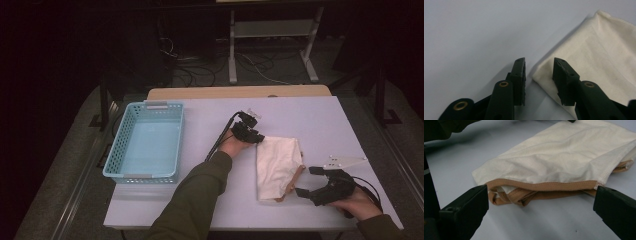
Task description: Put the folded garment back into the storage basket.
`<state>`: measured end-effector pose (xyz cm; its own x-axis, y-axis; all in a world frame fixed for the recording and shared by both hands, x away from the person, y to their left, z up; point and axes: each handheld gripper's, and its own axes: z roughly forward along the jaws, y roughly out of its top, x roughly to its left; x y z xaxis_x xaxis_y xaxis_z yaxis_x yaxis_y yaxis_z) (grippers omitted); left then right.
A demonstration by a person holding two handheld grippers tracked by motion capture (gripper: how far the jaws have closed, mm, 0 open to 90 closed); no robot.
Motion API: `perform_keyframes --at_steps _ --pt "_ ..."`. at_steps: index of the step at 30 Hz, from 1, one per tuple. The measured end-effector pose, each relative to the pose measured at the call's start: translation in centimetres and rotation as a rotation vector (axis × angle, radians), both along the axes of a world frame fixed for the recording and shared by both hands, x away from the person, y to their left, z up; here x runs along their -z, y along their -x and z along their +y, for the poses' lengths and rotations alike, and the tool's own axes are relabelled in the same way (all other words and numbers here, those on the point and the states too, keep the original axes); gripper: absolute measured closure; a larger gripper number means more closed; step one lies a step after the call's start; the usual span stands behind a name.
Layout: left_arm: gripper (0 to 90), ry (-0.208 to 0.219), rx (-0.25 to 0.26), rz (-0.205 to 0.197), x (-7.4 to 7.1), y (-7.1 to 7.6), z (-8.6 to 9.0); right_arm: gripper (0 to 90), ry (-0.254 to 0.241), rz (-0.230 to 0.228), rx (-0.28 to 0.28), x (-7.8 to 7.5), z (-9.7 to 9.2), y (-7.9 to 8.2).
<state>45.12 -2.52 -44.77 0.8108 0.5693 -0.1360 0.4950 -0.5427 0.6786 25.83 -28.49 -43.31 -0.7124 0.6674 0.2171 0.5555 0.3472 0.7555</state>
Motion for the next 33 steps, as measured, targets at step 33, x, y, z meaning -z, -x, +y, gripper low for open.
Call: perform_keyframes --at_steps 33 --pt "84.8 -0.004 0.012 0.042 -0.1 0.4 -0.6 15.9 -0.026 -0.002 -0.221 -1.4 4.5 -0.4"
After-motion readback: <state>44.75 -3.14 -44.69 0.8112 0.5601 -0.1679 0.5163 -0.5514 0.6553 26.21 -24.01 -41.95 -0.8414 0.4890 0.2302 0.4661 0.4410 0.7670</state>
